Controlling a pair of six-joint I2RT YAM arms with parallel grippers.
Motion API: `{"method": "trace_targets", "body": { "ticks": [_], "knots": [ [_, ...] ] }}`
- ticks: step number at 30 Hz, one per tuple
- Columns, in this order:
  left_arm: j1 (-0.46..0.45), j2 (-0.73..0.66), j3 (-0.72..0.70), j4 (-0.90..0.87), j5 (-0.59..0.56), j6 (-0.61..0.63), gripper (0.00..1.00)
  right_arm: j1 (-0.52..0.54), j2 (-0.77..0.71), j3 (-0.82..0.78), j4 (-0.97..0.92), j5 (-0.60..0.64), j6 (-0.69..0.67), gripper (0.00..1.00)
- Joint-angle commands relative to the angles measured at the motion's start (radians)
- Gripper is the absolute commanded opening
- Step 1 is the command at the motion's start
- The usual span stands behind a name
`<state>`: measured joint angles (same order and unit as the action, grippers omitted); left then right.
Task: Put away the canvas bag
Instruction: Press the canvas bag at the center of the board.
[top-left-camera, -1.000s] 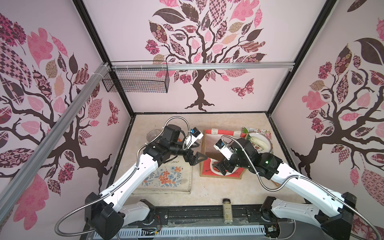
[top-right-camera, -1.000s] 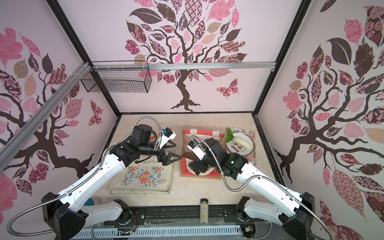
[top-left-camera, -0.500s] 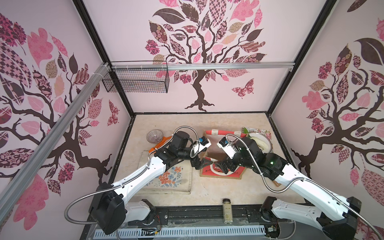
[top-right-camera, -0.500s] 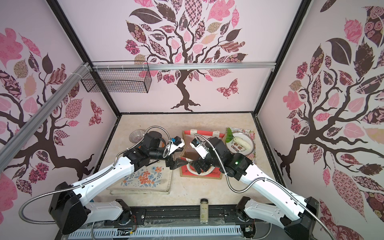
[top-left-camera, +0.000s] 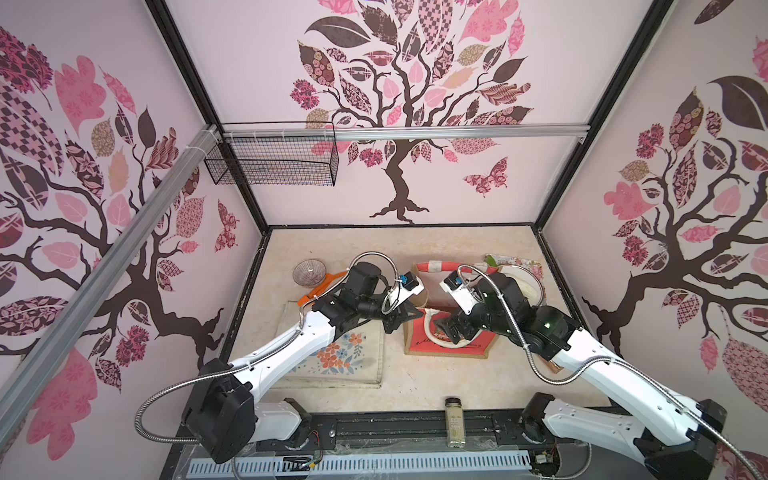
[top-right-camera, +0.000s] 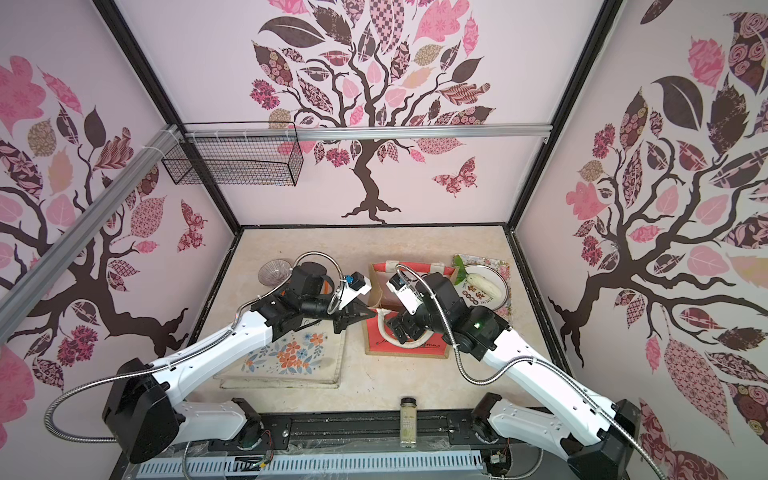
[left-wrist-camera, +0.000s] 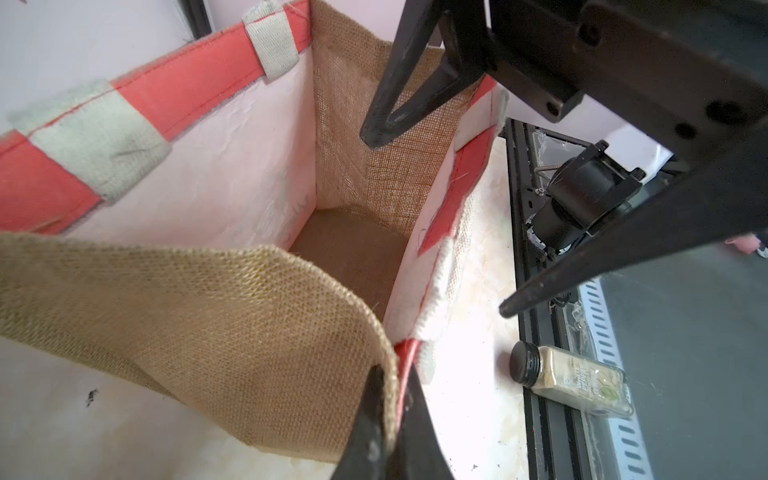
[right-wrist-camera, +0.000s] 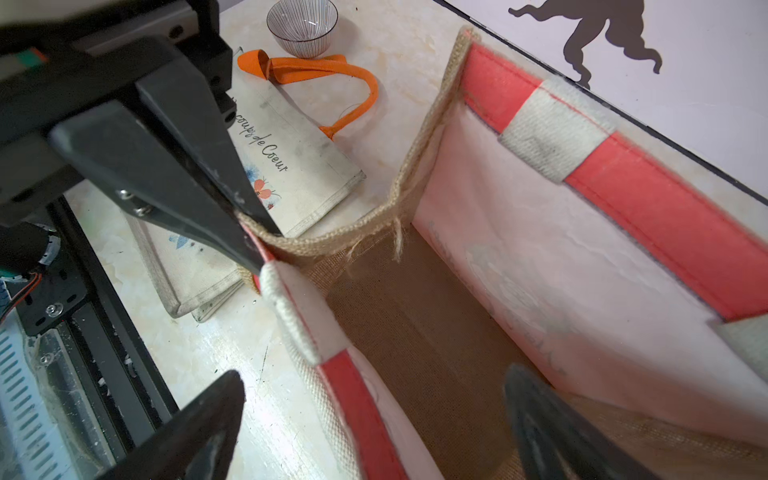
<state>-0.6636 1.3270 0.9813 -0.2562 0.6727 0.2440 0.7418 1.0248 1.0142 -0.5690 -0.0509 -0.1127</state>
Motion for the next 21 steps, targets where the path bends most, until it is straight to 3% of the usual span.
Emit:
{"method": "trace_targets", "body": {
  "ticks": [1, 4, 8, 12, 14, 16, 18, 21],
  "knots": [
    [-0.002, -0.02, 0.024, -0.034, -0.024, 0.018, 0.0, -0.002, -0.008, -0.002, 0.055, -0.042, -0.06, 0.98],
    [-0.002, -0.021, 0.038, -0.07, -0.028, 0.002, 0.0, -0.003, 0.028, 0.024, 0.065, -0.05, -0.093, 0.97],
    [-0.002, -0.017, 0.067, -0.121, -0.045, -0.013, 0.16, -0.024, 0.105, 0.065, 0.024, -0.075, -0.15, 0.97],
    [0.002, -0.029, 0.085, -0.131, -0.084, -0.03, 0.16, -0.024, 0.104, 0.024, 0.032, -0.074, -0.168, 0.92],
    [0.003, -0.022, 0.099, -0.148, -0.088, -0.024, 0.17, -0.023, 0.092, -0.002, 0.075, -0.088, -0.187, 0.82],
    [0.003, -0.016, 0.105, -0.154, -0.096, -0.023, 0.16, -0.025, 0.091, -0.004, 0.075, -0.108, -0.217, 0.65],
    [0.004, -0.016, 0.111, -0.166, -0.102, -0.027, 0.17, -0.025, 0.088, -0.011, 0.086, -0.099, -0.219, 0.58],
    [0.004, -0.03, 0.103, -0.168, -0.122, -0.038, 0.16, -0.025, 0.086, -0.033, 0.105, -0.107, -0.249, 0.31]
  ]
}}
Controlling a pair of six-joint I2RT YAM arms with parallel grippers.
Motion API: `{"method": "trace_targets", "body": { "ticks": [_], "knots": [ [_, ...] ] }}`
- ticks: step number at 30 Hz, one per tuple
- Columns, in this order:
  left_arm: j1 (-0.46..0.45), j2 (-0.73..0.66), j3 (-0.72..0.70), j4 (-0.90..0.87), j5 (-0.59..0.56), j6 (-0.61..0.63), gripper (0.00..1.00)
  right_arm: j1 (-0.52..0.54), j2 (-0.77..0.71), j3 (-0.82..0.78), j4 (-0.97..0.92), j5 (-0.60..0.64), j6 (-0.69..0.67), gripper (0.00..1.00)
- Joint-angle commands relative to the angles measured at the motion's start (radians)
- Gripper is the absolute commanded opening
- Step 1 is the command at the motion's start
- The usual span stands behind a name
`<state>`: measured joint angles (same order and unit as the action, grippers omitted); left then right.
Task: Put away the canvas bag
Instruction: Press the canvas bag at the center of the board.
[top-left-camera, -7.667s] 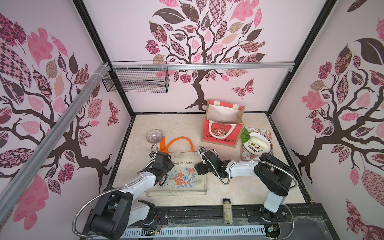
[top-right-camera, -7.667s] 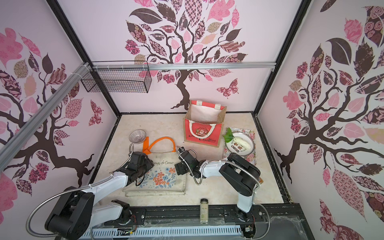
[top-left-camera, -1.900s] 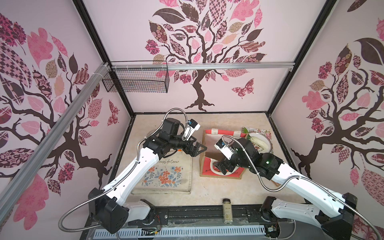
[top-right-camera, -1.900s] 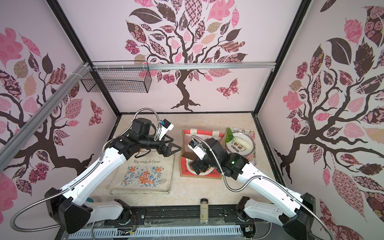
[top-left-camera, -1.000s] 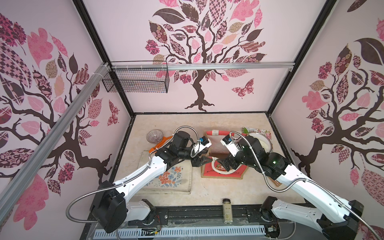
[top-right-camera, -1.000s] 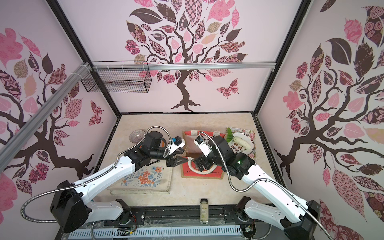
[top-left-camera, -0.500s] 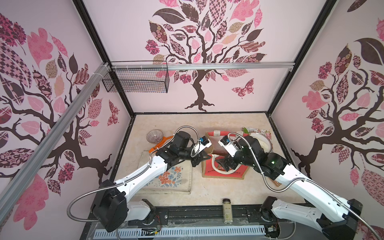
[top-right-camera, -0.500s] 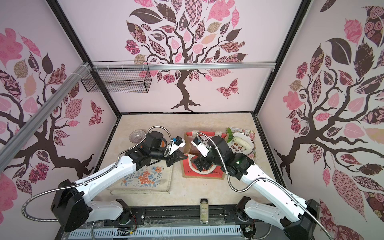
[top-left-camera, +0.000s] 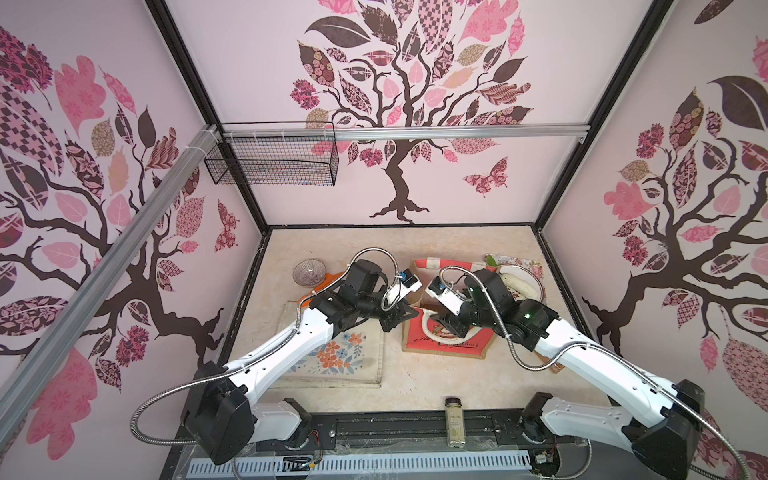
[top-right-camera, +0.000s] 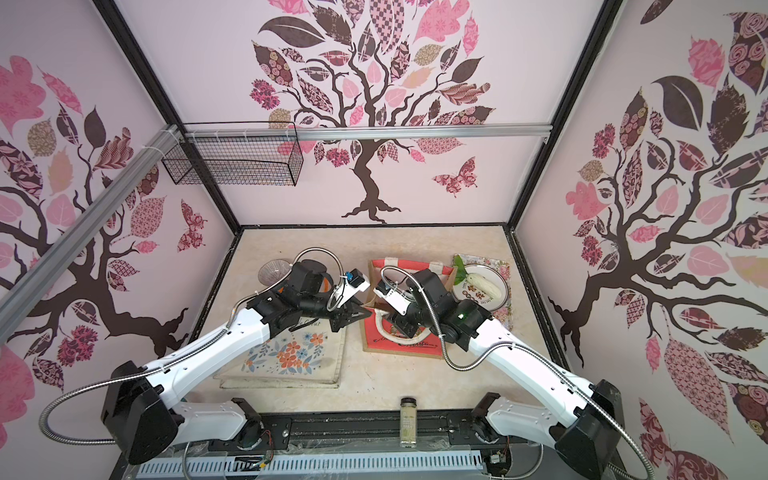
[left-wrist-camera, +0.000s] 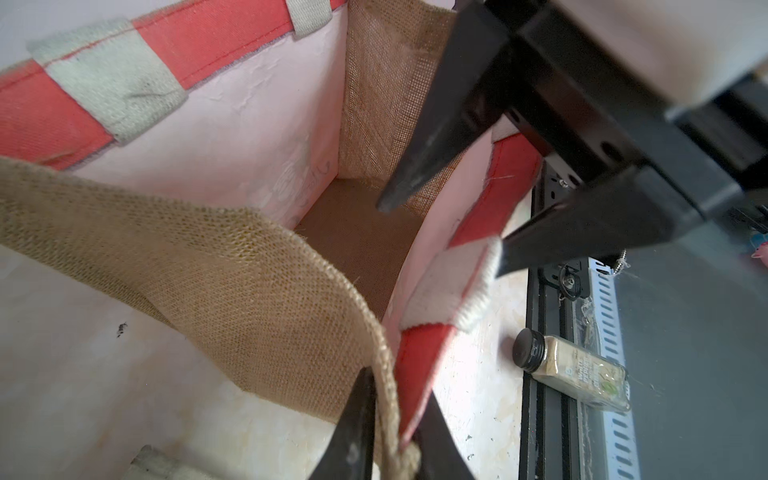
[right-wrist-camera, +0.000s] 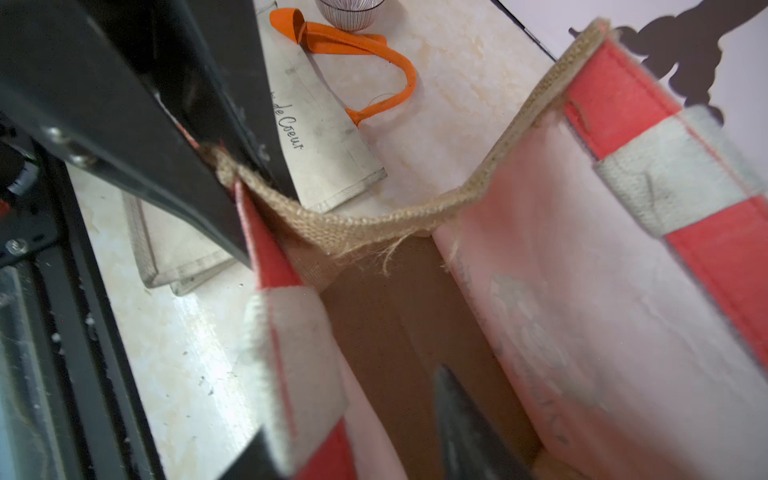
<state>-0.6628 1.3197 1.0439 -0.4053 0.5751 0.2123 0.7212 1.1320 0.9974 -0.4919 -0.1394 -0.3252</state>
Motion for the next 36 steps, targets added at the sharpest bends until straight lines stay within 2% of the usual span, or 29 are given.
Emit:
{"method": "trace_targets", "body": {
  "ticks": [1, 2, 5, 6, 8, 9, 10, 12, 14, 16, 20, 22, 26, 31, 33, 36],
  "knots": [
    [0.004, -0.025, 0.039, -0.018, -0.025, -0.005, 0.16, -0.005, -0.018, -0.021, 0.034, -0.021, -0.041, 0.21],
    [0.004, -0.027, 0.037, -0.018, -0.023, -0.007, 0.17, -0.005, -0.014, -0.024, 0.037, -0.03, -0.049, 0.13],
    [0.004, -0.021, 0.047, -0.024, -0.012, -0.006, 0.2, -0.005, -0.009, -0.024, 0.046, -0.049, -0.051, 0.08],
    [0.004, -0.023, 0.054, -0.03, -0.023, 0.001, 0.3, -0.004, -0.012, -0.025, 0.049, -0.051, -0.051, 0.07],
    [0.016, -0.028, 0.093, -0.067, -0.059, 0.023, 0.43, -0.004, -0.014, -0.03, 0.056, -0.052, -0.05, 0.07],
    [0.036, -0.026, 0.134, -0.103, -0.059, 0.017, 0.57, -0.004, -0.014, -0.031, 0.056, -0.055, -0.051, 0.07],
    [0.068, -0.019, 0.175, -0.127, -0.026, -0.003, 0.66, -0.005, -0.015, -0.032, 0.054, -0.058, -0.049, 0.07],
    [0.153, -0.006, 0.261, -0.152, 0.114, -0.031, 0.75, -0.004, -0.01, -0.032, 0.046, -0.048, -0.048, 0.07],
    [0.177, -0.009, 0.297, -0.127, 0.096, -0.018, 0.76, -0.005, -0.008, -0.034, 0.043, -0.039, -0.048, 0.07],
    [0.18, 0.005, 0.317, -0.109, 0.056, 0.061, 0.76, -0.005, -0.005, -0.035, 0.039, -0.039, -0.046, 0.07],
    [0.181, 0.133, 0.404, -0.197, 0.005, 0.332, 0.78, -0.005, 0.001, -0.04, 0.045, -0.052, -0.039, 0.08],
    [0.187, 0.206, 0.447, -0.212, -0.039, 0.408, 0.8, -0.005, 0.002, -0.035, 0.037, -0.061, -0.037, 0.08],
    [0.235, 0.302, 0.489, -0.261, 0.078, 0.66, 0.76, -0.005, -0.018, -0.038, 0.035, -0.068, -0.03, 0.1],
    [0.239, 0.418, 0.588, -0.283, 0.094, 0.693, 0.78, -0.005, -0.035, -0.042, 0.038, -0.086, -0.025, 0.1],
    [0.239, 0.448, 0.605, -0.281, 0.155, 0.681, 0.78, -0.005, -0.037, -0.043, 0.037, -0.09, -0.025, 0.1],
    [0.235, 0.479, 0.622, -0.32, 0.325, 0.662, 0.78, -0.005, -0.038, -0.039, 0.029, -0.077, -0.026, 0.1]
  ]
}}
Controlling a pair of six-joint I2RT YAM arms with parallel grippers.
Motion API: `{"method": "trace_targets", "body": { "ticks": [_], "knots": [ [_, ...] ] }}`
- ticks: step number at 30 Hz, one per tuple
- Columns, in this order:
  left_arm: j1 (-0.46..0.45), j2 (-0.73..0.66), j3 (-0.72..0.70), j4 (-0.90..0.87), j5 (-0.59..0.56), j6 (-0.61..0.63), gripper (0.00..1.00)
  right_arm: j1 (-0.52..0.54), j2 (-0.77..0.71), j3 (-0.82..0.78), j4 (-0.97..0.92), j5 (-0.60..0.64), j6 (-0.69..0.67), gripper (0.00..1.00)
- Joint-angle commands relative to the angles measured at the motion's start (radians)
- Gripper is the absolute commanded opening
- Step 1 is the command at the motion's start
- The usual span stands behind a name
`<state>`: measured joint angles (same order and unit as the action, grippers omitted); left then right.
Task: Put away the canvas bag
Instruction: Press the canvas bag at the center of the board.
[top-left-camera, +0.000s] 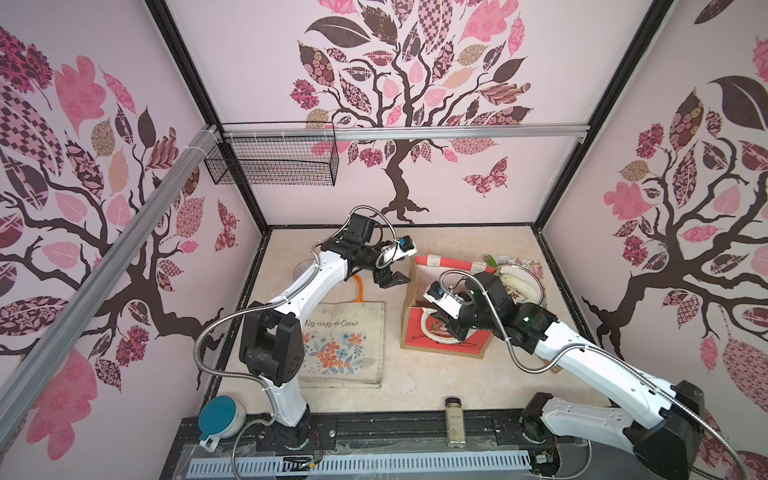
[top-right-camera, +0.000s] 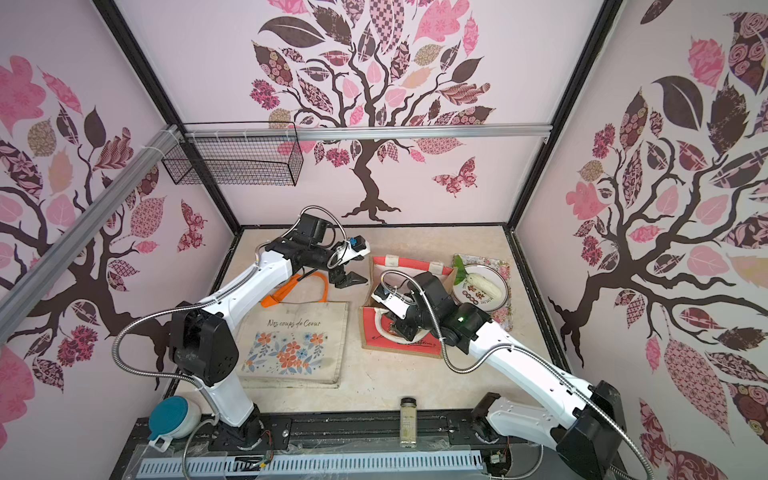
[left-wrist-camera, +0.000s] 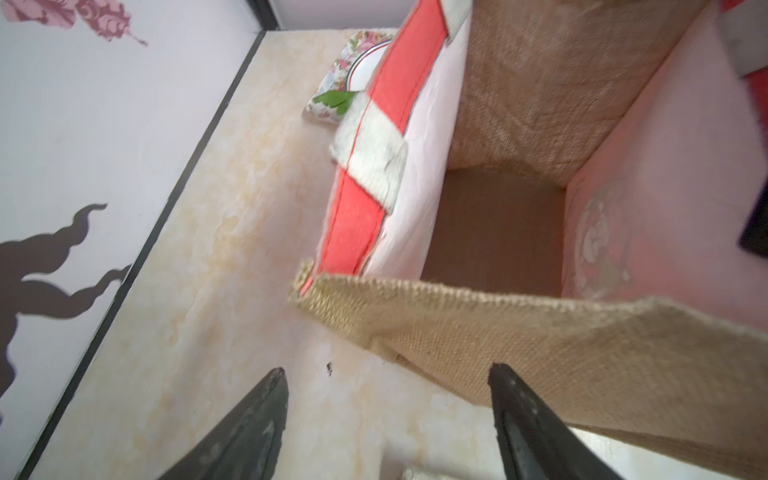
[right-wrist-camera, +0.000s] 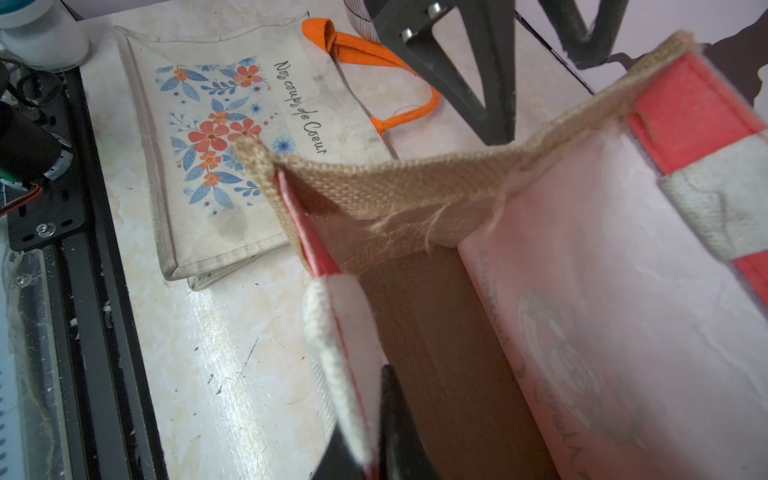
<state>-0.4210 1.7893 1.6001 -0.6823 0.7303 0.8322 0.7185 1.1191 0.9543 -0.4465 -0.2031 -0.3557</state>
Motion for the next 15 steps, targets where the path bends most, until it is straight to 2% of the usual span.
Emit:
{"method": "trace_targets", "body": {
  "ticks": [1, 5, 12, 14, 15],
  "knots": [
    [-0.015, 0.018, 0.07, -0.059, 0.188, 0.046, 0.78, -0.002, -0.028, 0.003, -0.016, -0.011, 0.004, 0.1],
    [-0.047, 0.042, 0.045, -0.029, 0.173, 0.045, 0.78, -0.002, -0.032, 0.001, -0.006, -0.033, 0.008, 0.11],
    [-0.099, 0.093, 0.043, 0.018, 0.235, -0.001, 0.77, -0.002, -0.028, -0.003, -0.001, 0.001, 0.016, 0.11],
    [-0.104, 0.093, 0.037, 0.029, 0.238, -0.021, 0.72, -0.002, -0.028, -0.004, 0.0, 0.028, 0.022, 0.11],
    [-0.104, 0.092, 0.031, 0.033, 0.247, -0.028, 0.67, -0.002, -0.028, -0.004, 0.002, 0.04, 0.024, 0.11]
  ]
}}
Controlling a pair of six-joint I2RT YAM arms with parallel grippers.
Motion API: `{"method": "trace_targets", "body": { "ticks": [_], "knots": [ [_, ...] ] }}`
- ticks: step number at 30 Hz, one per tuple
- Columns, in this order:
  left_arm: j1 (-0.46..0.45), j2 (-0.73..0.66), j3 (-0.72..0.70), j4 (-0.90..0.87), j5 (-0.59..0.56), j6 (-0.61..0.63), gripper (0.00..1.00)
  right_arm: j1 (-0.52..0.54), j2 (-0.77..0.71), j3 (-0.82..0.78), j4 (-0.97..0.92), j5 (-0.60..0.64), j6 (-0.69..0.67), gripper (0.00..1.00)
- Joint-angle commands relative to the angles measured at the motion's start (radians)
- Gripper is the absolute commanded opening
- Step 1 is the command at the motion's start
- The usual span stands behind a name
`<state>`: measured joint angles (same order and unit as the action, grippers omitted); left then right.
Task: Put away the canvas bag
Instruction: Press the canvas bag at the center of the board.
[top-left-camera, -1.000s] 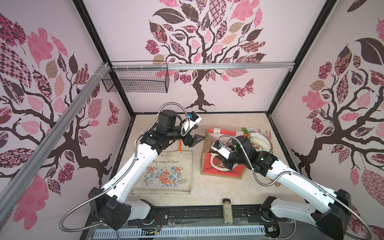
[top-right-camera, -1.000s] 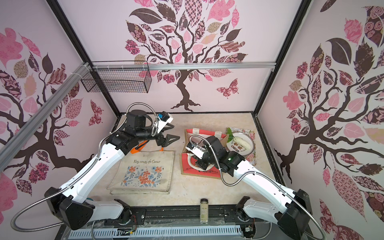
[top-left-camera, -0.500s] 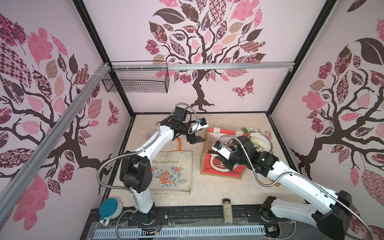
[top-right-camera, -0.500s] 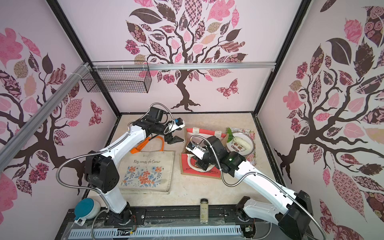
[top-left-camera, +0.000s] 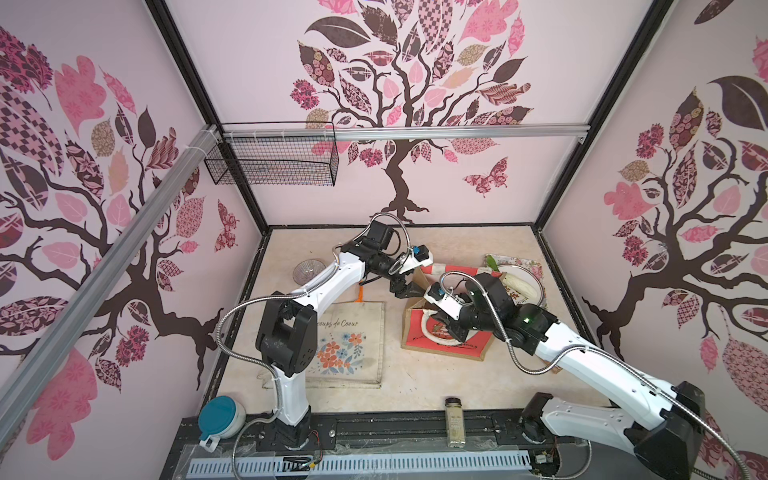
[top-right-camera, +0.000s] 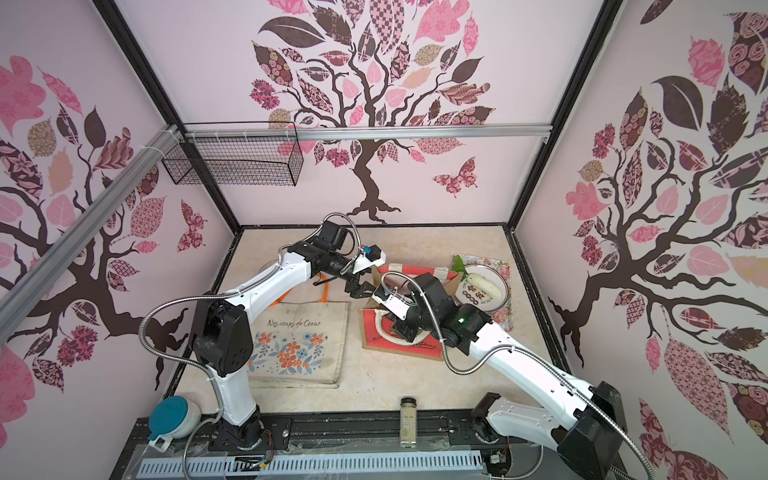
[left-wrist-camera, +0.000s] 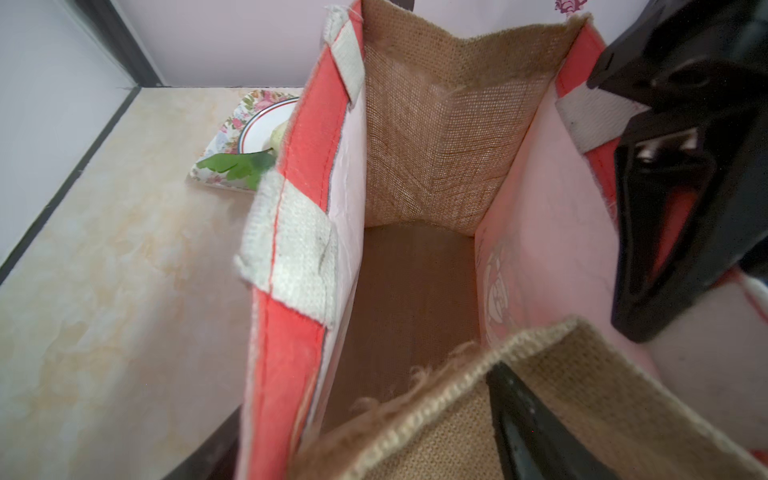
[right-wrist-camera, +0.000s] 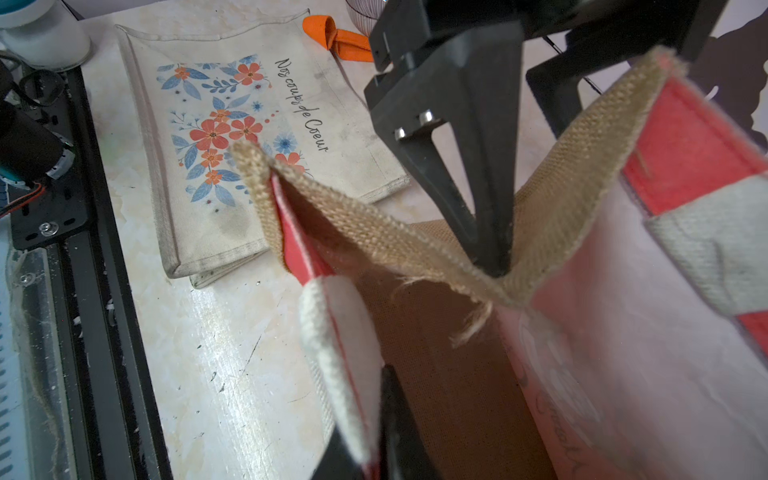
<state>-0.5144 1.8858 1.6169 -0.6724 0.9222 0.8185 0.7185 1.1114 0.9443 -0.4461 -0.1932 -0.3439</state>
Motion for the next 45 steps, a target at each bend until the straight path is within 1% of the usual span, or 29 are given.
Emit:
{"method": "trace_targets", "body": {
  "ticks": [1, 2, 3, 4, 6, 8, 11, 12, 13, 15, 17, 18, 19, 20, 21, 25, 27, 30, 32, 34, 35, 37, 40, 42, 45],
  "knots": [
    [-0.01, -0.006, 0.009, 0.023, 0.062, -0.018, 0.6, -0.002, -0.019, 0.006, 0.003, 0.041, 0.015, 0.11],
    [-0.009, -0.009, 0.005, 0.019, 0.061, -0.021, 0.54, -0.002, -0.019, 0.007, 0.003, 0.052, 0.019, 0.11],
    [-0.007, -0.014, 0.003, 0.01, 0.059, -0.018, 0.42, -0.001, -0.018, 0.007, 0.004, 0.066, 0.025, 0.11],
    [-0.002, -0.02, -0.002, 0.006, 0.064, -0.023, 0.34, -0.003, -0.018, 0.006, 0.009, 0.084, 0.033, 0.11],
    [0.009, -0.037, -0.008, 0.005, 0.067, -0.047, 0.29, -0.007, -0.017, 0.007, 0.017, 0.108, 0.044, 0.11],
    [0.018, -0.058, -0.001, -0.031, 0.068, -0.057, 0.17, -0.017, -0.015, 0.013, 0.024, 0.116, 0.052, 0.11],
    [0.026, -0.083, 0.009, -0.105, 0.056, -0.061, 0.06, -0.028, -0.016, 0.017, 0.047, 0.111, 0.068, 0.11],
    [0.026, -0.087, 0.01, -0.131, 0.032, -0.056, 0.04, -0.028, -0.017, 0.014, 0.056, 0.106, 0.071, 0.11],
    [0.027, -0.092, 0.011, -0.167, 0.007, -0.047, 0.05, -0.029, -0.016, 0.01, 0.07, 0.099, 0.075, 0.11],
    [0.033, -0.097, 0.018, -0.238, -0.018, -0.045, 0.12, -0.029, -0.018, 0.002, 0.094, 0.089, 0.088, 0.09],
    [0.044, -0.099, 0.047, -0.318, -0.005, -0.064, 0.24, -0.029, -0.018, -0.012, 0.127, 0.078, 0.098, 0.09],
    [0.049, -0.103, 0.059, -0.341, 0.006, -0.076, 0.29, -0.029, -0.015, -0.014, 0.137, 0.075, 0.1, 0.09],
    [0.053, -0.109, 0.067, -0.354, 0.014, -0.1, 0.36, -0.029, -0.012, -0.015, 0.148, 0.072, 0.105, 0.08],
    [0.054, -0.119, 0.065, -0.341, 0.017, -0.147, 0.44, -0.029, -0.008, -0.014, 0.158, 0.067, 0.11, 0.08],
    [0.052, -0.129, 0.059, -0.321, 0.02, -0.189, 0.5, -0.028, -0.003, -0.012, 0.164, 0.06, 0.114, 0.08],
    [0.051, -0.18, 0.034, -0.28, 0.075, -0.287, 0.54, -0.028, 0.011, -0.014, 0.178, 0.05, 0.124, 0.08],
    [0.053, -0.199, 0.024, -0.272, 0.07, -0.33, 0.59, -0.027, 0.013, -0.025, 0.182, 0.051, 0.125, 0.08],
    [0.051, -0.221, 0.001, -0.267, 0.032, -0.392, 0.67, -0.028, 0.017, -0.033, 0.188, 0.046, 0.132, 0.08],
    [0.065, -0.234, -0.023, -0.241, 0.024, -0.457, 0.69, -0.029, 0.024, -0.031, 0.188, 0.035, 0.135, 0.08],
    [0.067, -0.245, -0.049, -0.242, 0.046, -0.44, 0.71, -0.029, 0.026, -0.029, 0.194, 0.031, 0.142, 0.08],
    [0.059, -0.254, -0.076, -0.223, 0.033, -0.448, 0.71, -0.029, 0.028, -0.03, 0.197, 0.025, 0.144, 0.08],
    [0.028, -0.273, -0.11, -0.224, -0.026, -0.423, 0.72, -0.03, 0.031, -0.028, 0.199, 0.017, 0.152, 0.08],
    [-0.029, -0.319, -0.15, -0.217, -0.163, -0.401, 0.72, -0.029, 0.037, -0.02, 0.2, 0.013, 0.166, 0.08],
    [-0.038, -0.355, -0.186, -0.167, -0.204, -0.433, 0.72, -0.028, 0.04, -0.017, 0.207, 0.012, 0.175, 0.08],
    [-0.04, -0.408, -0.254, -0.084, -0.321, -0.463, 0.71, -0.028, 0.038, -0.026, 0.233, -0.017, 0.194, 0.09]
  ]
}}
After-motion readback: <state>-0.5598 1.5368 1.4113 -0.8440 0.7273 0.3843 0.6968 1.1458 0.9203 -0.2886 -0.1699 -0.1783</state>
